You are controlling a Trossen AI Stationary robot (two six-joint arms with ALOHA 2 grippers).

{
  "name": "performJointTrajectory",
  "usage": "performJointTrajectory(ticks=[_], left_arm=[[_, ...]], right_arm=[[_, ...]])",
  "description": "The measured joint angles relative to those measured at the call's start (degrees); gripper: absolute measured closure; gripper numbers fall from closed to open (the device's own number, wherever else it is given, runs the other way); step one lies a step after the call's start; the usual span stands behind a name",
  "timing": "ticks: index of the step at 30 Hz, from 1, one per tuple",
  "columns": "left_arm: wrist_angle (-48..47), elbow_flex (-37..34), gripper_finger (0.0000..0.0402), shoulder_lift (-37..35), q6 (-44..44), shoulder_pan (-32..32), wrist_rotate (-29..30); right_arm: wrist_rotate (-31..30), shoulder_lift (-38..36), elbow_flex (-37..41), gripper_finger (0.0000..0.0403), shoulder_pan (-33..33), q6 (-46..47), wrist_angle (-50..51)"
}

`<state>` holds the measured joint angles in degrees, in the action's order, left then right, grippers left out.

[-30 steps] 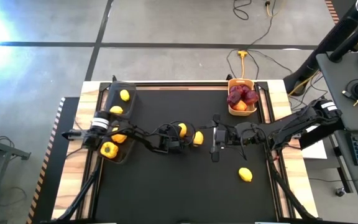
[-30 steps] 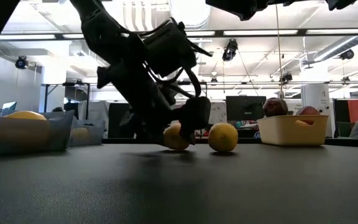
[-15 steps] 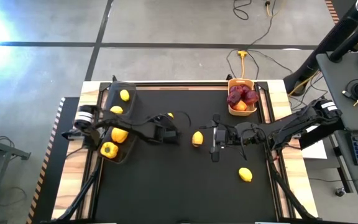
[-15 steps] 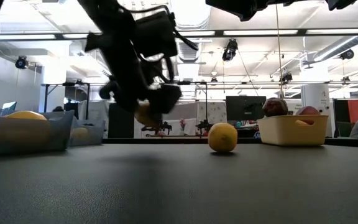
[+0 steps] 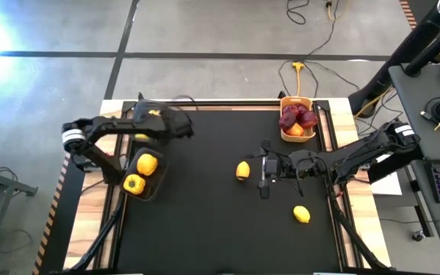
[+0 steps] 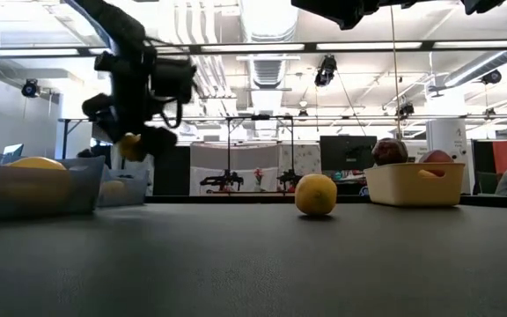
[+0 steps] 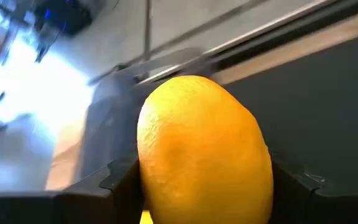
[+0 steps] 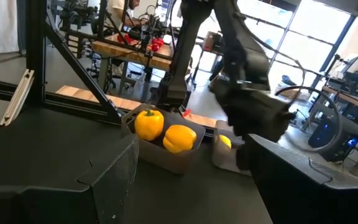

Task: Sort produce into baskets
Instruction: Put the lemon into the top black bin

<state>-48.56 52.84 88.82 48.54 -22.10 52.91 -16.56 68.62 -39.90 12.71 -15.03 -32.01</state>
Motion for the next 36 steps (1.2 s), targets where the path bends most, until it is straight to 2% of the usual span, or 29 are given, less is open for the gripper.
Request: performJointTrajectory(ticks=[5,11,15,23,32,36], left_arm=[[0.5,-0.9,0.0175,-0.9,-2.4,-9.9,-3.9],[1.9,-0.3,0.0171,-0.1,-6.3,-15.6,-4.5],[3.0,-0.3,0.0158,0.1,-8.0,-17.1,-4.4],[4.2,-0.3,0.0122,0.1,-9.8,-17.8,-4.4],[4.5,-0.1,0.0116,-0.1,-13.6,-18.0,-4.5],[4.9,2.2,0.0116,-2.1,-16.3,-15.6,-9.0]], right_arm=[[0.0,0.0,0.0,0.0117,0.0,0.0,0.0],[0.0,0.0,0.0,0.0117,0.0,0.0,0.0],[-0.3,0.0,0.0,0.0117,0.0,0.0,0.0],[-5.1,0.0,0.0,0.0117,0.0,0.1,0.0],[-5.1,0.0,0.0,0.0117,0.0,0.0,0.0],[-5.1,0.0,0.0,0.0117,0.0,0.0,0.0]])
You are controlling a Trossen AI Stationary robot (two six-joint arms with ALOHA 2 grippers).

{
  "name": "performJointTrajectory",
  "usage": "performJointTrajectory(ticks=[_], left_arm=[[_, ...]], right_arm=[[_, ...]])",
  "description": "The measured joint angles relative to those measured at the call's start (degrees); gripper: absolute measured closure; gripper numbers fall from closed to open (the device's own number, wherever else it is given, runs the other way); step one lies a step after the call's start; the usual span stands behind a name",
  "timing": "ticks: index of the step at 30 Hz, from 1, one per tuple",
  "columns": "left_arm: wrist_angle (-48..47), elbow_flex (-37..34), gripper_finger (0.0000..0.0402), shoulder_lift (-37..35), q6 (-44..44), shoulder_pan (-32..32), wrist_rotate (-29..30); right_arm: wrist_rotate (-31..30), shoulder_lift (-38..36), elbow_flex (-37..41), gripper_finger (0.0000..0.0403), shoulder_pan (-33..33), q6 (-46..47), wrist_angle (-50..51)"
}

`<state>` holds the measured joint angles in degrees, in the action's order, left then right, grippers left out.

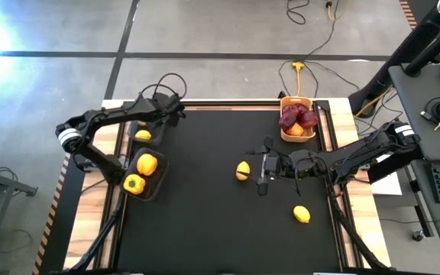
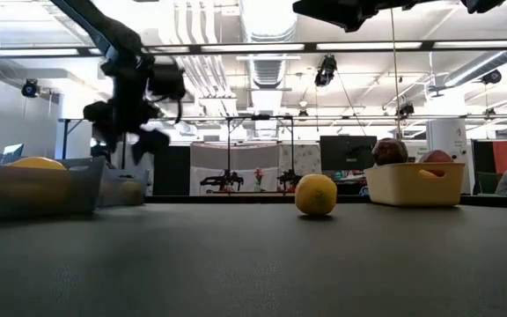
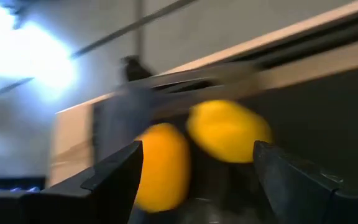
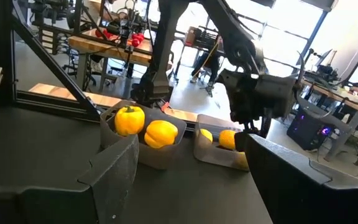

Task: Sort produce into baskets
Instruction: Put the lemon into the top black bin

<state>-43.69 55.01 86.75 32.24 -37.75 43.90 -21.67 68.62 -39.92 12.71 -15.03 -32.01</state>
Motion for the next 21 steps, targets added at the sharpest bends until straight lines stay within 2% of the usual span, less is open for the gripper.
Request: performJointTrajectory(ticks=[5,10,13,16,19,21], left_arm=[[6.4,0.6,0.0116,-3.7,-1.9,10.0,-8.1],[15.6,-1.8,0.0116,-5.0,-2.6,28.2,-10.3],[21.0,-2.3,0.0116,-3.1,-3.1,38.5,-7.6],[23.0,-2.4,0.0119,0.6,-3.4,46.3,-2.3],[27.7,-2.4,0.0127,5.1,-3.1,50.7,3.3],[30.9,-2.4,0.0133,8.0,-2.1,52.3,3.4]], right_arm=[[0.0,-0.4,0.0,0.0117,0.0,-0.8,0.3],[-0.2,-3.9,0.0,0.0117,1.2,-0.4,2.7],[-1.3,-8.1,0.0,0.0117,2.9,2.1,8.9],[-1.5,-13.6,0.0,0.0117,4.9,5.9,15.4],[-1.5,-18.0,0.0,0.0117,7.0,9.9,21.4],[-1.5,-19.1,0.0,0.0117,8.3,11.6,24.0]])
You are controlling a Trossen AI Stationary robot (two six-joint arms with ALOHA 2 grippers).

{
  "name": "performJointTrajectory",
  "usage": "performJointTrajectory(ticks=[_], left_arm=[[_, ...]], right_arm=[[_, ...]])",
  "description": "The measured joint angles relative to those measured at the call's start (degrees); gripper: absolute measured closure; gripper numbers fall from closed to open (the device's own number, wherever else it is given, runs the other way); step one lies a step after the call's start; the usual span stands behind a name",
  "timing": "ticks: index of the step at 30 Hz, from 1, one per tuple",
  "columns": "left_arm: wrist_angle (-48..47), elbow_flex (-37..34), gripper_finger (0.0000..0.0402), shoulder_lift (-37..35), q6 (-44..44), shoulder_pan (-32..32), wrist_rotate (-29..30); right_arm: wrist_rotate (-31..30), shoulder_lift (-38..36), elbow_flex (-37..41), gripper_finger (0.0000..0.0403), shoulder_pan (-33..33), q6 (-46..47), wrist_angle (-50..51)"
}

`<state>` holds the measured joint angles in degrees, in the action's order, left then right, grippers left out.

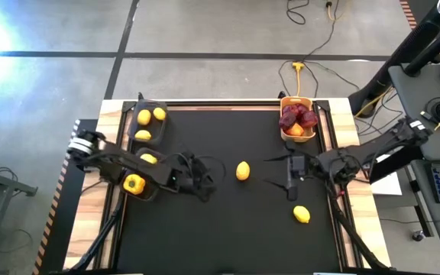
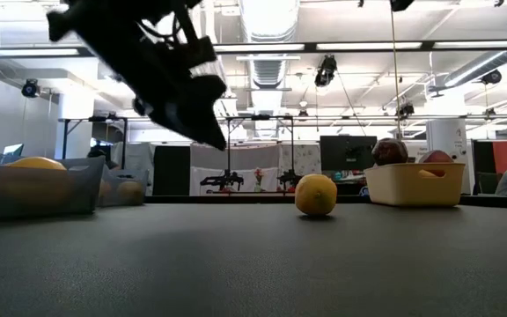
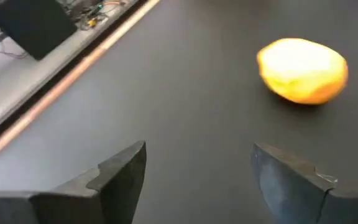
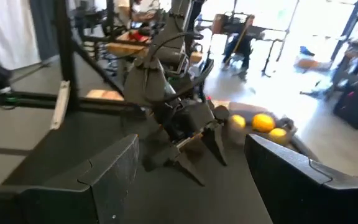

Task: Sort produce into baskets
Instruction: Put the lemon into the top black bin

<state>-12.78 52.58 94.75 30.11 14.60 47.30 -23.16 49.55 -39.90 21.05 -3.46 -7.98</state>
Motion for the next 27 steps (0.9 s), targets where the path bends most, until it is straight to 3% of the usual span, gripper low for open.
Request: performJointTrajectory(ticks=[6,12,19,27], left_arm=[[18.5,0.0,0.0127,8.3,-0.4,-0.2,-2.9],[37.3,0.0,0.0083,13.7,-2.8,-1.3,-8.4],[53.7,0.0,0.0034,19.8,-6.4,-3.3,-8.7],[55.0,7.5,0.0029,26.6,-9.1,-3.5,-6.7]], right_arm=[[-0.6,2.4,0.1,0.0117,1.0,-0.1,-1.1],[-4.4,4.6,-0.1,0.0117,0.9,-0.1,-1.8],[-5.9,4.4,-0.1,0.0117,0.9,-0.1,-2.1],[-6.3,4.6,-0.2,0.0117,0.9,-0.2,-2.7]])
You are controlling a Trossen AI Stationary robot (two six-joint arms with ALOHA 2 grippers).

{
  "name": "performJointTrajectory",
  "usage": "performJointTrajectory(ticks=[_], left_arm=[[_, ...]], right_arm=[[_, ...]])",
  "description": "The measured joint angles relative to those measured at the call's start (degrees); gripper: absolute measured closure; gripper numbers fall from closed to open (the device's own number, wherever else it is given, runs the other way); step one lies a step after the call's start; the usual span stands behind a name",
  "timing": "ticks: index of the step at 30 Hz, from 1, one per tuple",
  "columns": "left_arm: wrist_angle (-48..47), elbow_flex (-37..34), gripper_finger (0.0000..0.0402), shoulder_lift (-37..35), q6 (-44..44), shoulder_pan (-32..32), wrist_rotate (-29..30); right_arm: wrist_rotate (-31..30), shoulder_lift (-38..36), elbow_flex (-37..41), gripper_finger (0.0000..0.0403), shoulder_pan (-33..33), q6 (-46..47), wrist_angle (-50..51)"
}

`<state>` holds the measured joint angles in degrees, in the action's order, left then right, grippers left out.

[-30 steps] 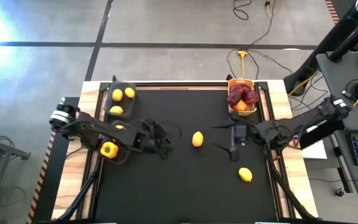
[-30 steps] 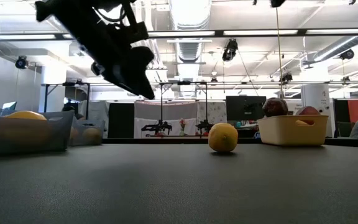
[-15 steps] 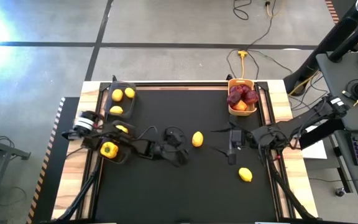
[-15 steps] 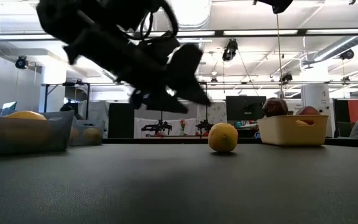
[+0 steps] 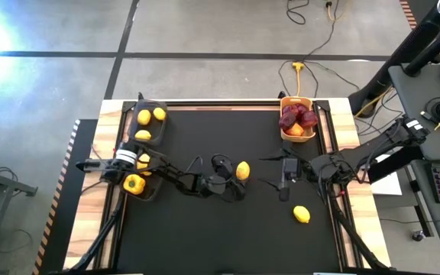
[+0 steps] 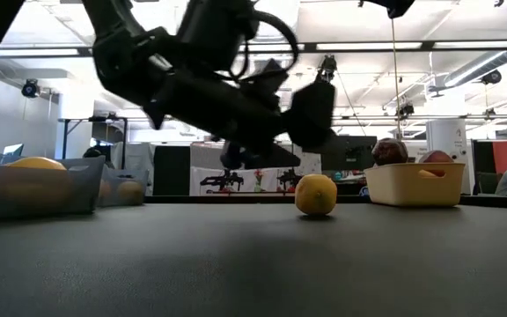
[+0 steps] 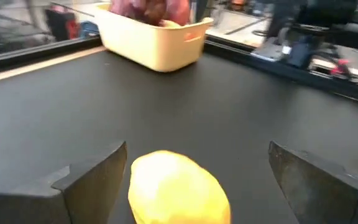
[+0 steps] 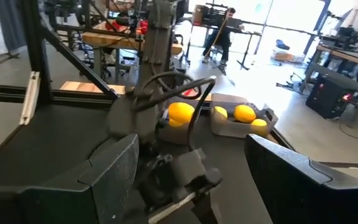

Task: Sort produce into baskets
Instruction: Put the lemon into the top black bin

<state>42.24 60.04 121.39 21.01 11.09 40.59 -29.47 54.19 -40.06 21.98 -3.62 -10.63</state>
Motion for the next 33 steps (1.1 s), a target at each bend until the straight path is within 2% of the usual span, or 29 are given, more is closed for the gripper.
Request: performJointTrajectory(ticks=[3,5,11,22,30,33], left_arm=[[-5.6,2.8,0.0033,1.5,3.3,0.0,5.7],[-9.1,3.6,0.0035,2.1,7.5,-0.3,7.4],[-6.8,4.8,0.0036,4.4,8.7,-0.7,3.9],[-8.4,9.6,0.0041,11.1,11.2,-1.0,3.7],[-12.2,9.7,0.011,10.5,12.6,-1.0,4.0],[-19.8,9.7,0.0142,7.8,13.0,-1.2,3.0]], right_arm=[[-0.6,0.0,0.0,0.0117,0.0,-0.2,0.0],[-0.7,0.1,0.0,0.0117,0.0,-0.7,0.0],[-0.7,0.4,0.0,0.0117,-0.2,-1.5,-0.2],[-0.7,1.1,0.0,0.0117,-0.7,-1.5,-0.8],[-0.7,1.1,0.0,0.0117,-0.7,-2.8,-0.5],[-0.7,1.1,0.0,0.0117,-0.7,-2.4,-0.4]])
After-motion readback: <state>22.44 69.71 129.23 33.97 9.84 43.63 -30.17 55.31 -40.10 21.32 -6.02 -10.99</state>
